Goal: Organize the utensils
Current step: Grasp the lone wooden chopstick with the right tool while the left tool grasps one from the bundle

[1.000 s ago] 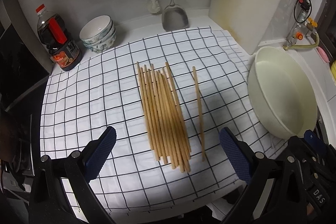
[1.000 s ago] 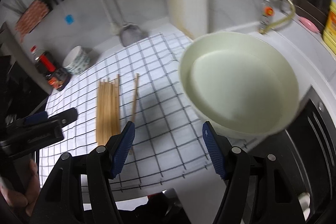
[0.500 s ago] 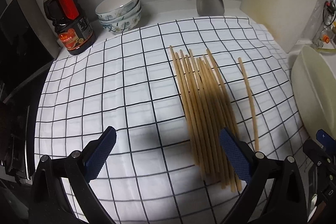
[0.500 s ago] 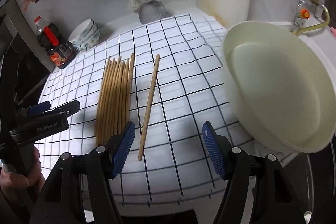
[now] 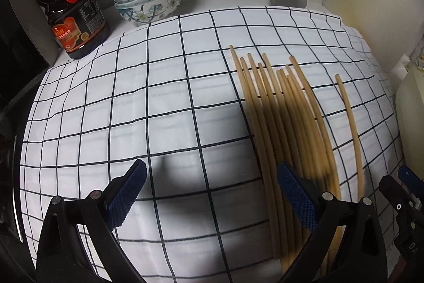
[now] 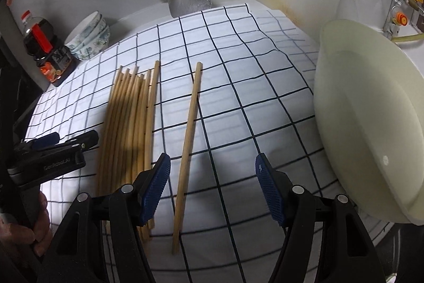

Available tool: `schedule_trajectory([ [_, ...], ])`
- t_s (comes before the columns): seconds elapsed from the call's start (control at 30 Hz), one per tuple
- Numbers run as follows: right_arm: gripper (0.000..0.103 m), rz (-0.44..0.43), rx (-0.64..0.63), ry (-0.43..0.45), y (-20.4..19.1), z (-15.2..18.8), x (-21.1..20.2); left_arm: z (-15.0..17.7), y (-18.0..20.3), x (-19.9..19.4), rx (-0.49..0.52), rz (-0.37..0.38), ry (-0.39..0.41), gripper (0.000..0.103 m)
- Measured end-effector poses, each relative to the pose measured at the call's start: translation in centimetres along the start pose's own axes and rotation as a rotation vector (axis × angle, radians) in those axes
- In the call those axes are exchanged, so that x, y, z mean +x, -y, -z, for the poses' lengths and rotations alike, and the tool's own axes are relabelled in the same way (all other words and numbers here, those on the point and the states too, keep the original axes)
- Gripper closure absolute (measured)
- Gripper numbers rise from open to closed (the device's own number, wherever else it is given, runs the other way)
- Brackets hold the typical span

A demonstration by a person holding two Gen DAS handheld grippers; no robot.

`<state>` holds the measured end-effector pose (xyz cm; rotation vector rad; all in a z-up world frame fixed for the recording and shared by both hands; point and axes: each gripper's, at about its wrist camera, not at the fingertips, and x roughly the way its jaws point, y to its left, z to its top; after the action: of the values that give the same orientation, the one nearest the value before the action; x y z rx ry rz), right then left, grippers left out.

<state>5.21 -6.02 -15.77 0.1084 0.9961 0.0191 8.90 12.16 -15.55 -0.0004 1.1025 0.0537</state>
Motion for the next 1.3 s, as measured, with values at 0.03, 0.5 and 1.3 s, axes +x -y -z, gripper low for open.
schedule_trajectory([
  [0.03,0.039,0.002,0.001,-0.002,-0.1,0.0,0.2,0.0,-0.1,0.3,0.001,-0.003,-0.002,0.006],
  [0.5,0.039,0.06,-0.009,-0.015,-0.9,-0.4,2.6,-0.5,-0.1,2.0,0.015,0.017,-0.007,0.006],
  [1.3,0.095,0.06,-0.223,0.012,-4.8,-0.1,4.0,-0.8,2.4,0.9,0.061,0.076,0.036,0.088],
])
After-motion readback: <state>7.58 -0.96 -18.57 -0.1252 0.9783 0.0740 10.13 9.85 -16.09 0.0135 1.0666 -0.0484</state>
